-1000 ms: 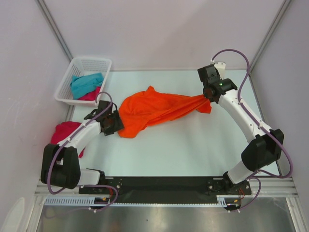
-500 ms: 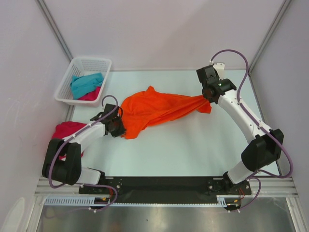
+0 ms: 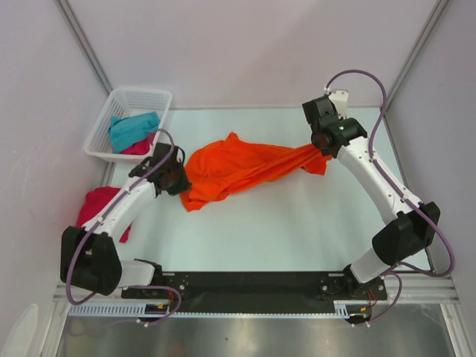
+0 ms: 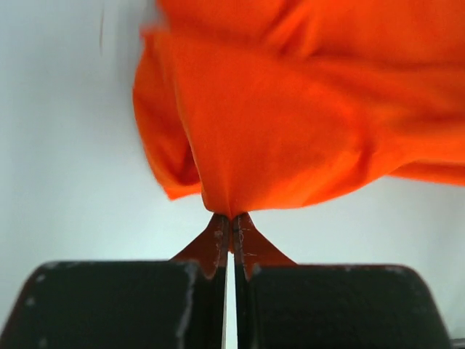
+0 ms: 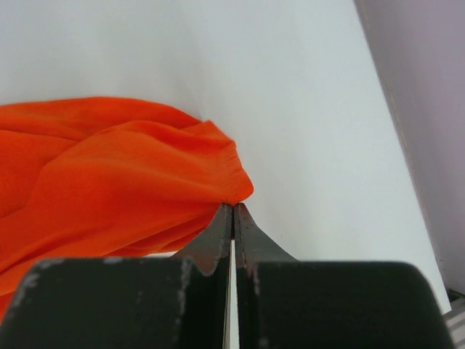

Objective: Fold and stack the t-shirts

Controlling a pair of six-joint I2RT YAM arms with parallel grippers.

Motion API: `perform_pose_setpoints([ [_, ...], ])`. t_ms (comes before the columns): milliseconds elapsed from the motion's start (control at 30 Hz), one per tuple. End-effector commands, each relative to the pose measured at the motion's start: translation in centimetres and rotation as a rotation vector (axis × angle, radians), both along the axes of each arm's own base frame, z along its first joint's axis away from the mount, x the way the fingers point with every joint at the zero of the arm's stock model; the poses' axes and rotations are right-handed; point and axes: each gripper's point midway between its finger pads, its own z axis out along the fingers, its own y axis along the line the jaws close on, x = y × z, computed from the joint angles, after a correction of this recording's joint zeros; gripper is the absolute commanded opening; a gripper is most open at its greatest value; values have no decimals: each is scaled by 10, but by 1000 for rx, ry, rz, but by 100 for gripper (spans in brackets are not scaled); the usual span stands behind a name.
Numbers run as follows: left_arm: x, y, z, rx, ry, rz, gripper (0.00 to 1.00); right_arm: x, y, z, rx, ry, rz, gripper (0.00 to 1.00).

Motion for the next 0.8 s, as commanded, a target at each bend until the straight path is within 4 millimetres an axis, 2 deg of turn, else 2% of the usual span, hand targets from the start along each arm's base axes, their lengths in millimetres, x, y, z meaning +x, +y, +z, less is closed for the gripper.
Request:
perform_pose_setpoints([
  [0,22,8,116,42,-230,-9,0,-17,-30,86,-33,-212,-88,0],
  [33,29,8,154,31,-306,-2,0,-26,-37,102,-25,-252,-102,0],
  [67,28,11,174,35,-340,6,0,-33,-44,115,-31,-286,-127,0],
  [100,16,16,190,43,-348,7,0,-39,-49,129,-24,-322,-141,0],
  [133,14,19,229,29,-427,20,0,-47,-55,138,-25,-345,-157,0],
  [167,8,25,246,39,-459,41,0,-62,-66,156,-17,-399,-187,0],
  [200,-8,32,261,40,-480,56,0,-70,-71,167,-11,-430,-201,0],
  [233,-18,36,290,26,-544,74,0,-80,-77,176,0,-457,-214,0],
  [267,-27,41,301,25,-568,89,0,-97,-87,189,11,-503,-239,0],
  [300,-46,50,311,25,-587,115,0,-107,-93,197,20,-528,-251,0],
  [333,-58,54,327,11,-627,130,0,-116,-99,204,28,-555,-272,0],
  [367,-76,60,333,5,-643,141,0,-132,-108,214,45,-595,-286,0],
  [467,-109,73,355,-22,-714,184,0,-159,-124,230,67,-661,-322,0],
  [567,-132,80,371,-55,-775,210,0,-175,-132,236,81,-683,-338,0],
  [700,-144,82,386,-93,-823,216,0,-187,-137,239,102,-686,-338,0],
  [767,-143,81,390,-93,-829,214,0,-186,-136,241,100,-684,-333,0],
])
